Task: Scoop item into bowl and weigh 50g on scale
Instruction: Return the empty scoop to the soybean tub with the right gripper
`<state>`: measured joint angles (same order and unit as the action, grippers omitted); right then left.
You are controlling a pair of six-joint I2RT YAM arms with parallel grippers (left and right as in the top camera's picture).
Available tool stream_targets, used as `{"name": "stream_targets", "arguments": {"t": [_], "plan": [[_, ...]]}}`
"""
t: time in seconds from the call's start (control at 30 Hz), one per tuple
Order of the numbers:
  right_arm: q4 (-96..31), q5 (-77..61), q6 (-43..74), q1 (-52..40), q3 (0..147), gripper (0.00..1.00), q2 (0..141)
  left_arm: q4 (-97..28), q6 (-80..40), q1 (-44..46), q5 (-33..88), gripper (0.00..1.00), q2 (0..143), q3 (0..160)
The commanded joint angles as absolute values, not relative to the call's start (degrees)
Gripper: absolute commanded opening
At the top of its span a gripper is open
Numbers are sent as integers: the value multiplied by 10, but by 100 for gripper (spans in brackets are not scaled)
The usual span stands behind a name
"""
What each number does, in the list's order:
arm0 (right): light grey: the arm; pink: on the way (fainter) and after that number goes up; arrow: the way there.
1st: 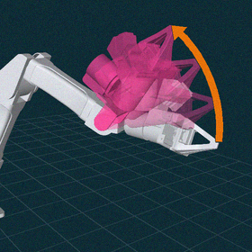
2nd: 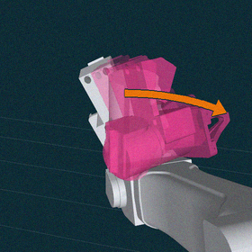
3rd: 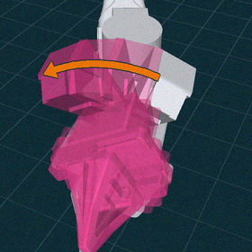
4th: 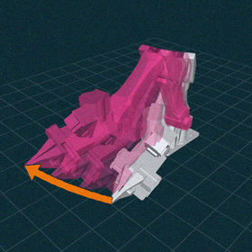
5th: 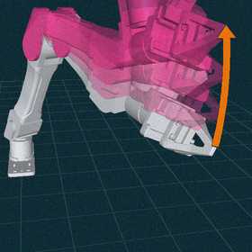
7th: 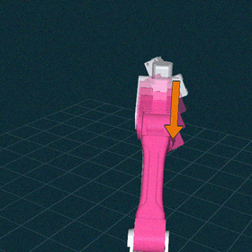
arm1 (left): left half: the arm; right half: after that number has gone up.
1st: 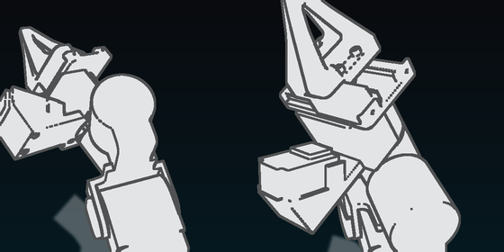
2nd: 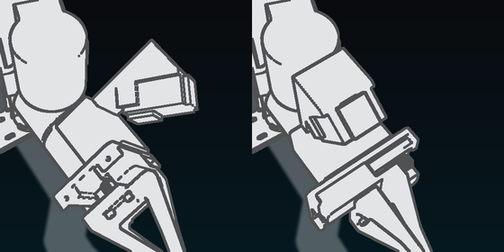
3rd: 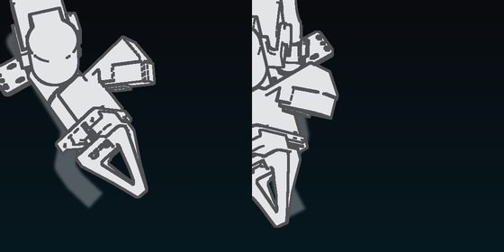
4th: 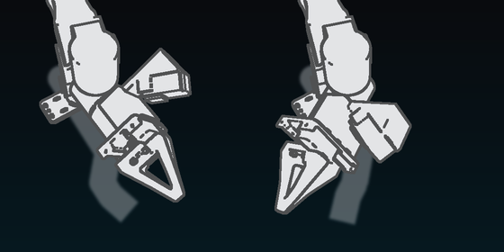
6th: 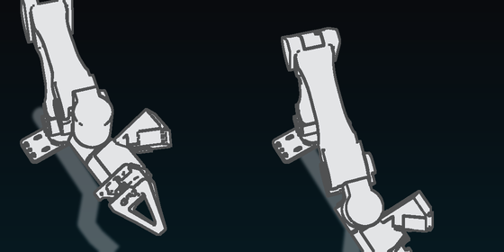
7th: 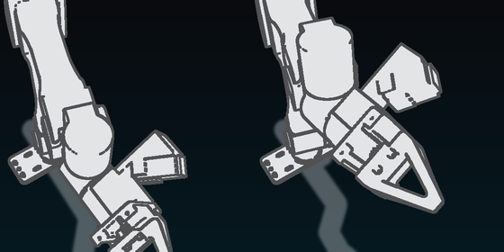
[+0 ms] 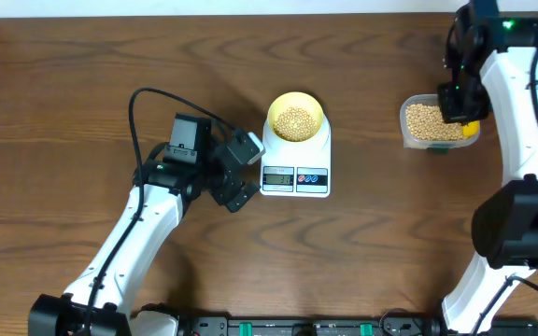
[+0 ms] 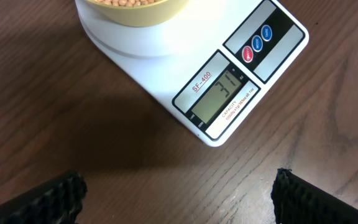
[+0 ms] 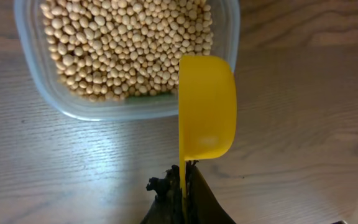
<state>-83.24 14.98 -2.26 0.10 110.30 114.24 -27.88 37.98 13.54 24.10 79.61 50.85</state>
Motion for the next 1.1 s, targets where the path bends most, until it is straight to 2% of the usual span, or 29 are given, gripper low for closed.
{"name": "stream_targets", "arguments": {"t": [0.0, 0.9, 1.07], "plan": [[-808, 175, -21, -4, 1072, 1, 1145, -279, 388, 133, 248, 97, 788, 509], [-694, 189, -8, 12, 994, 1, 1146, -279, 388, 133, 248, 97, 789, 509], [-673, 147, -9, 12, 965, 1, 1146, -279, 388, 133, 248, 97, 788, 509]]}}
